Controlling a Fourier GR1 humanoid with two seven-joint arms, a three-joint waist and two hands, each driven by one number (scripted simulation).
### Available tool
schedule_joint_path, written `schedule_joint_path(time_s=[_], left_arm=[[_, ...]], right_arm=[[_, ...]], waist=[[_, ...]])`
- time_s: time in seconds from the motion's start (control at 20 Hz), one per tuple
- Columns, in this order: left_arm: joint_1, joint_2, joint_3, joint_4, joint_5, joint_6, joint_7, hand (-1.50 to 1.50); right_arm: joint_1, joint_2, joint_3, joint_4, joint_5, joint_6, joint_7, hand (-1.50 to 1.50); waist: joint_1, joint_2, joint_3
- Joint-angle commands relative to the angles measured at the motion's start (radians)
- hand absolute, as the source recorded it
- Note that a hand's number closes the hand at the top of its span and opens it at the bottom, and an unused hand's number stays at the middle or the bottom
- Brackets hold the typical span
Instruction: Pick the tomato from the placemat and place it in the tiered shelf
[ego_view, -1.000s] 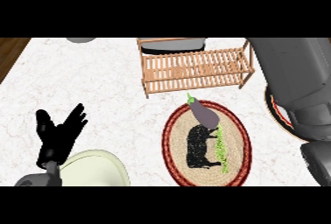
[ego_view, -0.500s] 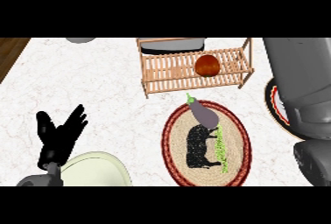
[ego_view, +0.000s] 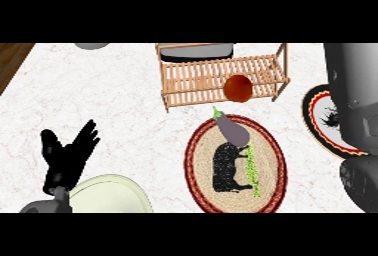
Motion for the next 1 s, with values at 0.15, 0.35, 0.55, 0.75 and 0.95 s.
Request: schedule_joint_path(time_s=[0.15,0.35,0.55,0.75,0.95], left_arm=[[-0.025,-0.011,-0.004,-0.014,0.002,0.012,0.056,0.0],[-0.002,0.021,0.038,-0.029,0.035,-0.015,0.055,0.0],[-0.008,0.017,0.036,0.045,0.016,-0.033,-0.003,0.0],[-0.031,0.007,0.042,0.058,0.014,-0.014,0.026,0.0],[-0.032,-0.011,0.021,0.03,-0.02,0.008,0.015,0.0]], right_arm=[[0.014,-0.119,-0.026,-0.017,0.047,-0.121,0.052,-1.5],[0.059,-0.154,-0.072,-0.097,0.024,-0.183,0.111,-1.5],[0.11,-0.287,-0.166,-0.085,-0.093,-0.058,0.074,-1.5],[0.191,-0.37,-0.209,-0.118,-0.186,0.069,0.061,-1.5],[0.273,-0.421,-0.241,-0.129,-0.268,0.154,0.015,-1.5]], waist=[[-0.007,-0.001,-0.001],[-0.016,-0.007,-0.001],[-0.018,-0.002,-0.001],[-0.022,-0.002,-0.001],[-0.016,-0.001,-0.001]])
